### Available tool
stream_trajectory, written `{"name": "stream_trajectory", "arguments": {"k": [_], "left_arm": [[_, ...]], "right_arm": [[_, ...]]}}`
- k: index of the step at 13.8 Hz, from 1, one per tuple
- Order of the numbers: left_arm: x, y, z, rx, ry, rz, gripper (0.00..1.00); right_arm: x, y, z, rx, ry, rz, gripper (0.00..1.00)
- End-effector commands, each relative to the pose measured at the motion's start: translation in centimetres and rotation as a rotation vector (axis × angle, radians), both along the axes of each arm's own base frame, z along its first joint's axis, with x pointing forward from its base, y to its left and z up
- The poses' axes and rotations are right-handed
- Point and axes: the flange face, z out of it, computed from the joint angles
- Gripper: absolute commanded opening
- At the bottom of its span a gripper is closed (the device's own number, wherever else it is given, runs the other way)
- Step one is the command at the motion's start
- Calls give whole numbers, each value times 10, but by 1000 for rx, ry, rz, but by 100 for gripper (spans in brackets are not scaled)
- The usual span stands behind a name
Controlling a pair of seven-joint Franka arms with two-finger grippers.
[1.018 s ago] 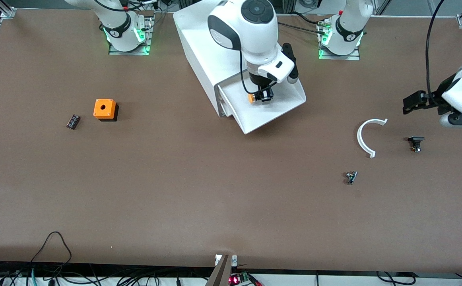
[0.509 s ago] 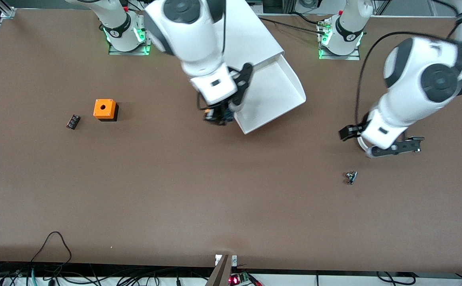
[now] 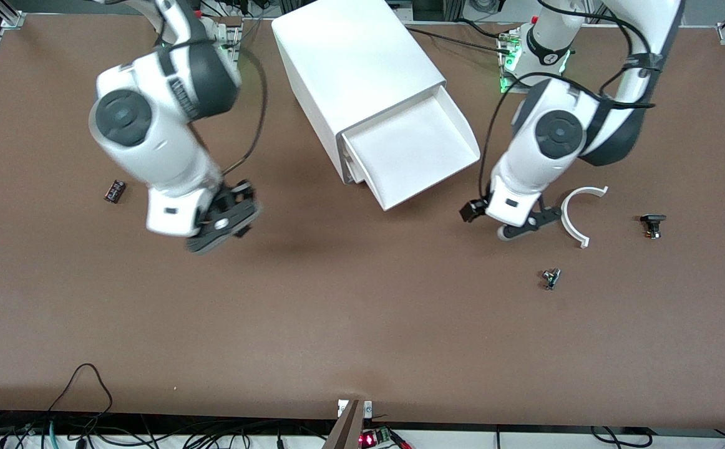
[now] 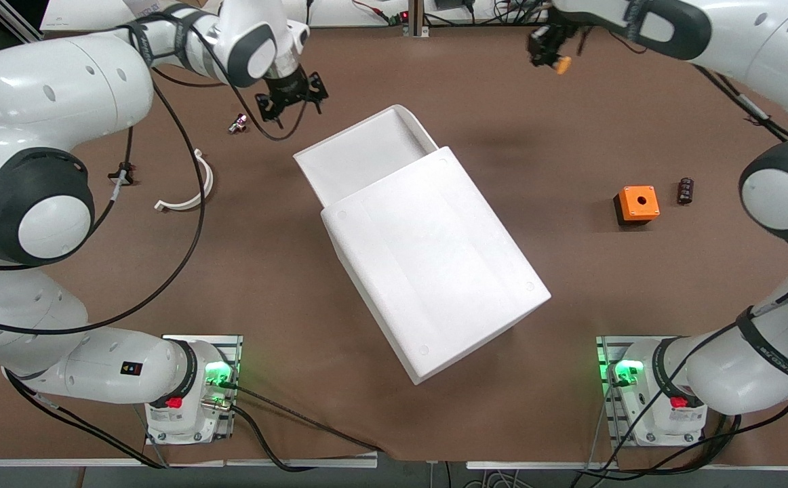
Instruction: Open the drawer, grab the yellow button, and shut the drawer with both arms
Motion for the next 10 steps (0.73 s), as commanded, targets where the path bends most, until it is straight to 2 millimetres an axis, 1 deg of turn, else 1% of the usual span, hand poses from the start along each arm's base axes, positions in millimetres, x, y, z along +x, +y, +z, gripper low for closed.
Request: {"name": "stream_trajectory", "arguments": {"k": [1,3,4,5,6,7,8,10], "left_arm": [[-23,-13,7,0,-8,7,100],[-48,-31,7,7,-2,-45,100],[-56,-34,7,14,0,-57,100],[-67,-42,7,18,1,-85,100],[-77,-50,5,21,9,-107,100],[-89,-63,5,20,11,-141,100],[-103,-75,0,24,22,-172,100],[-134,-104,-3,24,32,-249,100]], "right_arm": [[-8,-73,-23,-25,74,-264,31],[-18,-138,-52,-39,136,-345,31],[-20,-157,-63,-37,145,-330,31],[-20,-178,-73,-27,135,-297,31],[-23,-190,-85,-23,132,-280,31],[-29,-196,-100,-22,135,-268,31],[-38,-198,-117,-23,132,-257,31],[-69,-202,-157,-15,74,-240,31]]}}
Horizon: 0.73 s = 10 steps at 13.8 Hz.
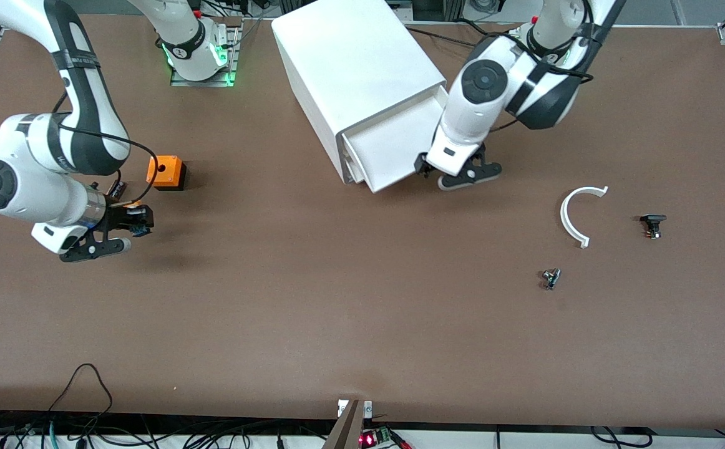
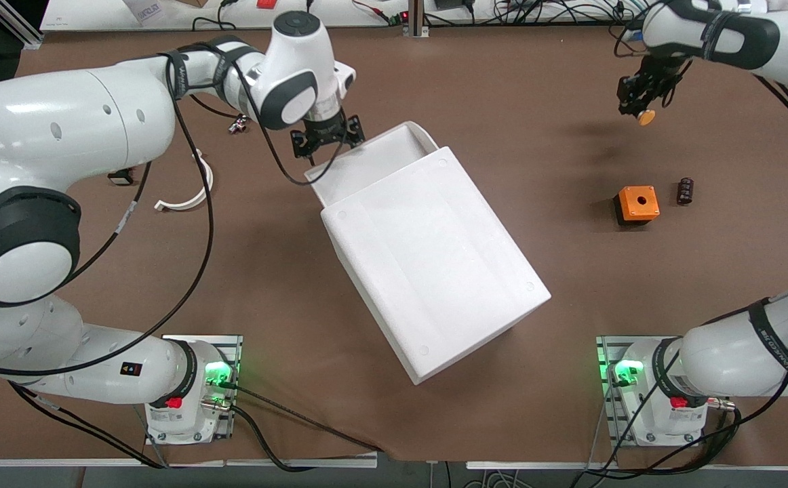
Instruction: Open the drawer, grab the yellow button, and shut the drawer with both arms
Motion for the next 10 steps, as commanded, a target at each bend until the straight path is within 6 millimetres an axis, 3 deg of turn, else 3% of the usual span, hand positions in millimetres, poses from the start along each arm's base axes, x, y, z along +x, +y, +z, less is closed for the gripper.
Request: {"name": "stream_trajectory", "arguments": {"k": [1,3,7,8,10], "left_arm": [[-42,-26,-1,4,2,-85,100],[-57,-39,-2,5,7,-119,100],[-66,-47,4,5,-1,-140,100],[-78,-57,5,3,0,-169,100],[-72,-55,7,-5,-9,-162,100]], "right_arm": [[-54,0,-44,1,-78,36,31],[-67,-12,-67,2,-122,56,31],[-70,-59,-85,6,-126,60,32],[-71,-63,-88,6,-131,67,32],[-70,-64,-97,4,-148,68,34]]}}
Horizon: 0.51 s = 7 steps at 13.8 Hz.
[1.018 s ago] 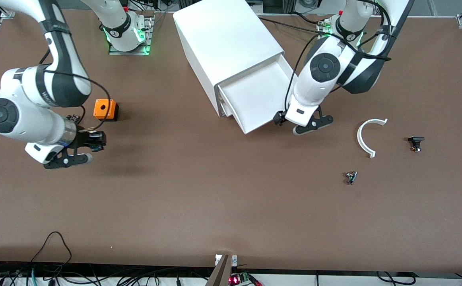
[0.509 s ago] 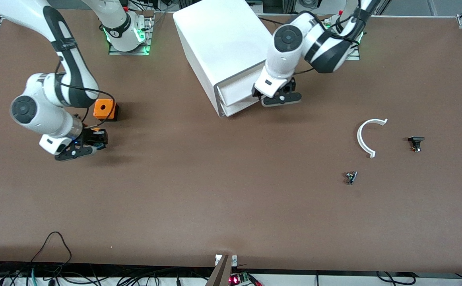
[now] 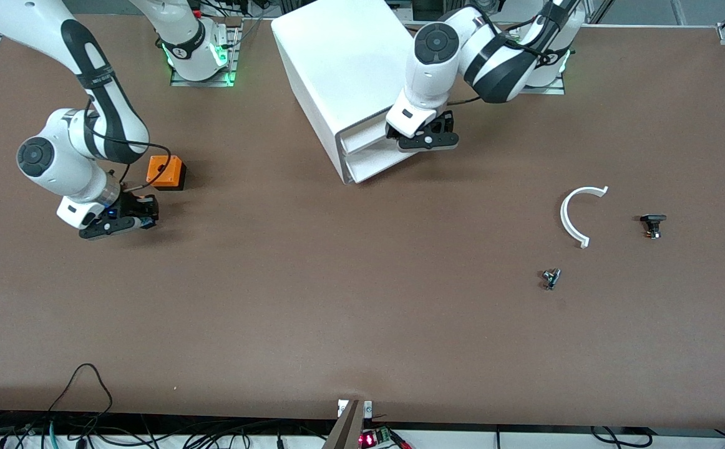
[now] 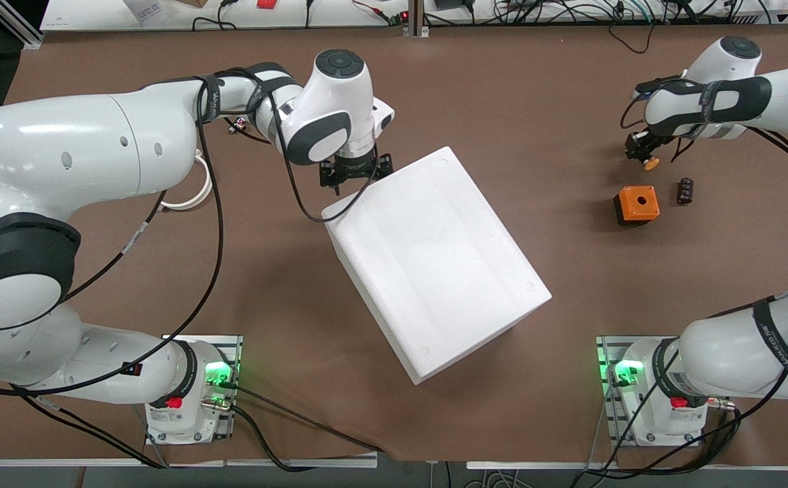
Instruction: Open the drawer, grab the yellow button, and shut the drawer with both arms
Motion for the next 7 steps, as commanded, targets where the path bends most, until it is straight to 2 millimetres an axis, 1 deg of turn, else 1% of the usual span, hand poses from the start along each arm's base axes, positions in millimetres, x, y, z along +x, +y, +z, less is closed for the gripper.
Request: {"name": "stream_trajectory", "arguments": {"k": [1,2,3,4,6,7], "left_arm": [[6,10,10,-6,-31,12,100],[31,31,14,-5,-45,65,100],[60,52,26,-18,-72,111,100],[86,82,35,-21,-94,136,100],[135,146,64,-38,-148,124,100],[150,177,82,-34,-175,112,100]], "right_arm": [[-4,3,-10,1,-32,22,41],[-4,5,-11,4,-26,9,63],[-3,7,-7,9,-20,-10,100],[-1,11,1,13,-1,-48,100],[8,35,25,27,60,-113,100],[12,41,39,28,82,-132,100]]}}
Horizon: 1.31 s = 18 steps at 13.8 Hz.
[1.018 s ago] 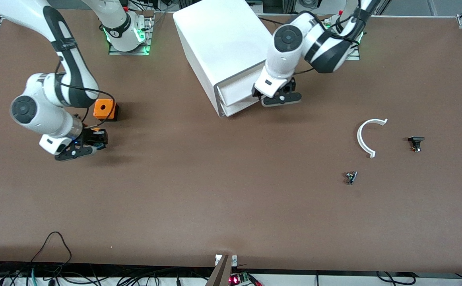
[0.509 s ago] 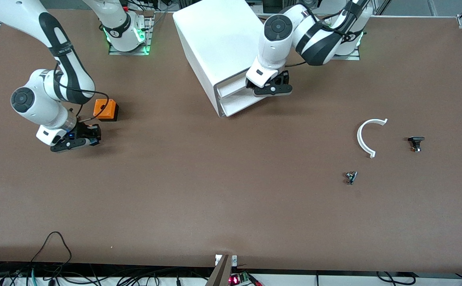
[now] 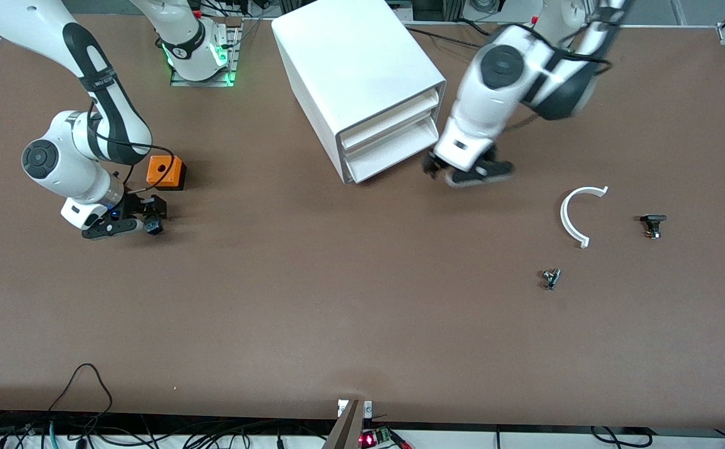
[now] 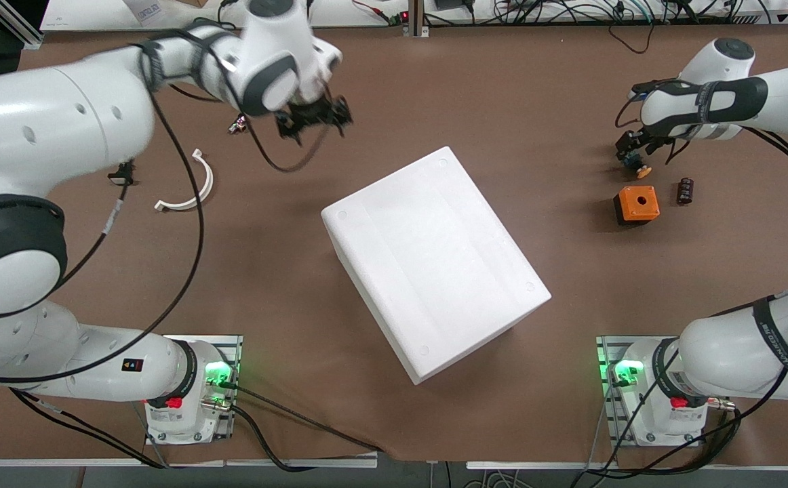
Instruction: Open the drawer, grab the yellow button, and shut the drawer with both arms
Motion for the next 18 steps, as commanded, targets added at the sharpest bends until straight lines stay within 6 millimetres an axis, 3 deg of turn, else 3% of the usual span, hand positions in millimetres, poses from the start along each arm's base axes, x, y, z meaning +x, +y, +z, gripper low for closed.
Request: {"name": "stream_trajectory", "arguments": {"k": [1,3,6,8,10,12,14,16,18], "left_arm": [[27,66,53,19,-59,-44,100],[29,101,102,47,-50,-97,100],[25,147,167,76,1,-201,100],[18,192,194,79,21,-269,100],[12,232,209,73,26,-332,100],[8,261,216,70,27,-401,100],[7,268,211,53,37,-418,100],[9,267,208,48,59,-422,100],[11,264,212,38,54,-423,100]], "right_arm": [[16,25,54,10,36,-60,100],[34,40,105,11,74,-85,100],[67,65,214,12,97,-130,100],[75,85,274,6,76,-186,100],[72,93,324,-6,76,-244,100],[68,97,350,-13,56,-236,100],[64,81,367,-51,13,-248,100],[64,51,371,-90,-3,-266,100],[62,7,370,-106,7,-216,100]]}}
